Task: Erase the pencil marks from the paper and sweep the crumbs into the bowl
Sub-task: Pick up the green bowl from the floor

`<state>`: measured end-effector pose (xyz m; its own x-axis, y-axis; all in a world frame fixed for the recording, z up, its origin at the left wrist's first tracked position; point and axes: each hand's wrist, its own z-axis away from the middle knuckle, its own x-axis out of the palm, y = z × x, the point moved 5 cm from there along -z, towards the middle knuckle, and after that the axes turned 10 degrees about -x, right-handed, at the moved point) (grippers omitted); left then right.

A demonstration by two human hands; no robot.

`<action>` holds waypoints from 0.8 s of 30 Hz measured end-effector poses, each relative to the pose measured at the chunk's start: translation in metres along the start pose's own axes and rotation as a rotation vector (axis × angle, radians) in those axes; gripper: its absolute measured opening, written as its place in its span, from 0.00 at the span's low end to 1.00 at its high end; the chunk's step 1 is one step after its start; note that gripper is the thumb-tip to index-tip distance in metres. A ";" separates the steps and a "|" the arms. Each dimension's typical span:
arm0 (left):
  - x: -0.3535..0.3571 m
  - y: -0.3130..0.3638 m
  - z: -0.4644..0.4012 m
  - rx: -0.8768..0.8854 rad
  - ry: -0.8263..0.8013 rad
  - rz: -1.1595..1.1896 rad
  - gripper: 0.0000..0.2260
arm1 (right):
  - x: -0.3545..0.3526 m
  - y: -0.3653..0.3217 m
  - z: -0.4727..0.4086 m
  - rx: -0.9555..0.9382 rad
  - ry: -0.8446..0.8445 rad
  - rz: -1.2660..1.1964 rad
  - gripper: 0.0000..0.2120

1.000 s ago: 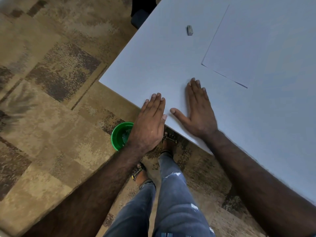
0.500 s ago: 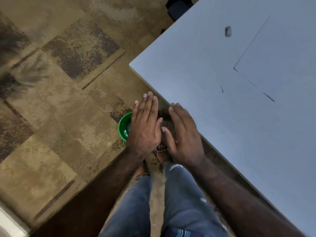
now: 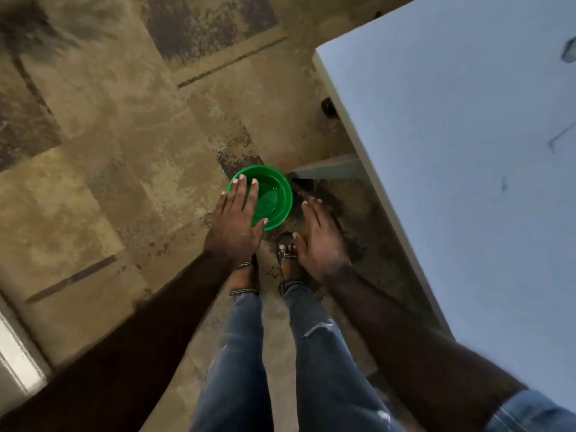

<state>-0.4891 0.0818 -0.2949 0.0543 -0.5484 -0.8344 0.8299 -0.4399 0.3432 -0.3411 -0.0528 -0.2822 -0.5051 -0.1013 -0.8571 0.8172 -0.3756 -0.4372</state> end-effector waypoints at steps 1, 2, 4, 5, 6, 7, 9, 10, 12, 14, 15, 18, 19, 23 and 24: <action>0.010 -0.009 -0.004 -0.034 -0.021 -0.001 0.37 | 0.011 0.005 -0.008 0.014 -0.016 0.014 0.36; 0.019 -0.018 -0.008 -0.062 -0.039 -0.003 0.37 | 0.021 0.009 -0.016 0.023 -0.032 0.024 0.37; 0.035 -0.034 -0.017 -0.117 -0.083 -0.013 0.38 | 0.040 0.017 -0.032 0.033 -0.071 0.026 0.38; 0.043 -0.042 -0.021 -0.142 -0.099 -0.017 0.38 | 0.049 0.020 -0.040 0.039 -0.089 0.025 0.39; 0.050 -0.050 -0.025 -0.164 -0.108 -0.016 0.38 | 0.057 0.023 -0.048 0.051 -0.103 0.025 0.39; 0.057 -0.056 -0.029 -0.181 -0.113 -0.012 0.37 | 0.064 0.025 -0.055 0.068 -0.113 0.021 0.39; 0.071 -0.068 -0.039 -0.190 -0.119 -0.008 0.37 | 0.078 0.030 -0.068 0.115 -0.132 0.001 0.40; 0.077 -0.072 -0.044 -0.187 -0.120 -0.010 0.37 | 0.084 0.032 -0.074 0.131 -0.138 -0.009 0.41; 0.093 -0.082 -0.055 -0.203 -0.127 0.005 0.37 | 0.099 0.037 -0.085 0.154 -0.150 -0.011 0.42; 0.108 -0.095 -0.065 -0.266 -0.145 0.051 0.38 | 0.117 0.042 -0.093 0.182 -0.184 -0.031 0.41; 0.116 -0.102 -0.068 -0.307 -0.152 0.078 0.39 | 0.125 0.044 -0.097 0.196 -0.186 -0.044 0.40; 0.137 -0.122 -0.078 -0.398 -0.170 0.148 0.40 | 0.145 0.054 -0.104 0.242 -0.171 -0.086 0.35; 0.143 -0.127 -0.081 -0.413 -0.175 0.162 0.40 | 0.150 0.057 -0.105 0.249 -0.178 -0.102 0.34; 0.169 -0.139 -0.090 -0.443 -0.206 0.221 0.40 | 0.170 0.071 -0.114 0.267 -0.193 -0.106 0.32; 0.176 -0.141 -0.092 -0.450 -0.208 0.239 0.40 | 0.178 0.077 -0.116 0.277 -0.207 -0.116 0.35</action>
<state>-0.5459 0.1125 -0.5302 0.1971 -0.7449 -0.6374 0.9659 0.0363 0.2563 -0.3361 0.0073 -0.5003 -0.6584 -0.2173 -0.7206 0.6594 -0.6282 -0.4130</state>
